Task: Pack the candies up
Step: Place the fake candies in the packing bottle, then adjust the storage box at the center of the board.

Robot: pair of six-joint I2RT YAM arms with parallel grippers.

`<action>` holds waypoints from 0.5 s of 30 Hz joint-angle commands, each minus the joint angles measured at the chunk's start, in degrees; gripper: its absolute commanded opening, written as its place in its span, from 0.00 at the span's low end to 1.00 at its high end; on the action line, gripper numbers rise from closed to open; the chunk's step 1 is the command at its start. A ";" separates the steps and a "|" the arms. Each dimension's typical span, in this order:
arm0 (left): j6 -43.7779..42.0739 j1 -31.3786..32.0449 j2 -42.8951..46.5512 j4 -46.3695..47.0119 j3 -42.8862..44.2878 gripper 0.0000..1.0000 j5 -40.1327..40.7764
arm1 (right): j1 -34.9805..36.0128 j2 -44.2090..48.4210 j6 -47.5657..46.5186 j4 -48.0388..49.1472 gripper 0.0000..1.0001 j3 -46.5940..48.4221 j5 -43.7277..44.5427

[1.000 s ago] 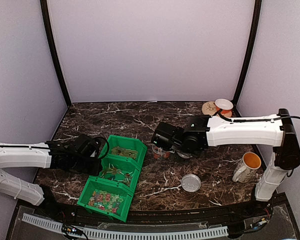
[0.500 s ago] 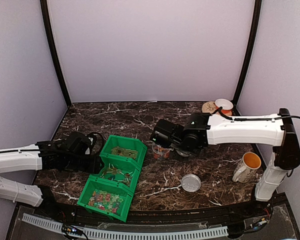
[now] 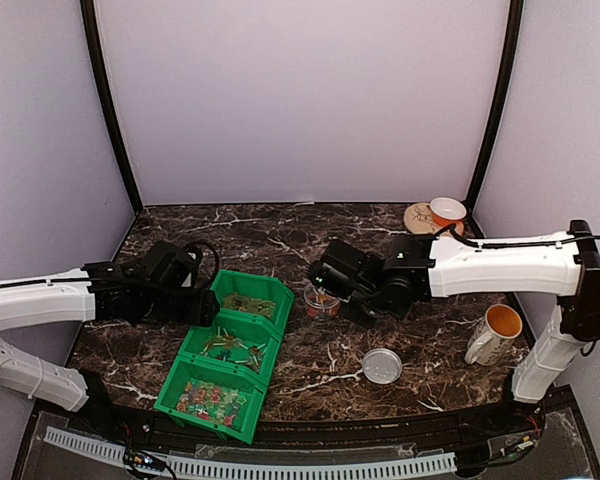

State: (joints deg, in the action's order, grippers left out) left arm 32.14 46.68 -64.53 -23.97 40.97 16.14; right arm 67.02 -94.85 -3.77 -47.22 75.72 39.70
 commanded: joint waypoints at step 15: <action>-4.93 -6.35 -15.90 6.18 8.22 0.74 -0.31 | 2.32 3.09 3.68 4.98 0.00 -5.42 -0.99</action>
State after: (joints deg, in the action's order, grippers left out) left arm 28.99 41.80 -78.89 -20.08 46.72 17.80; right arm 68.62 -93.47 -1.37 -44.62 71.22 38.61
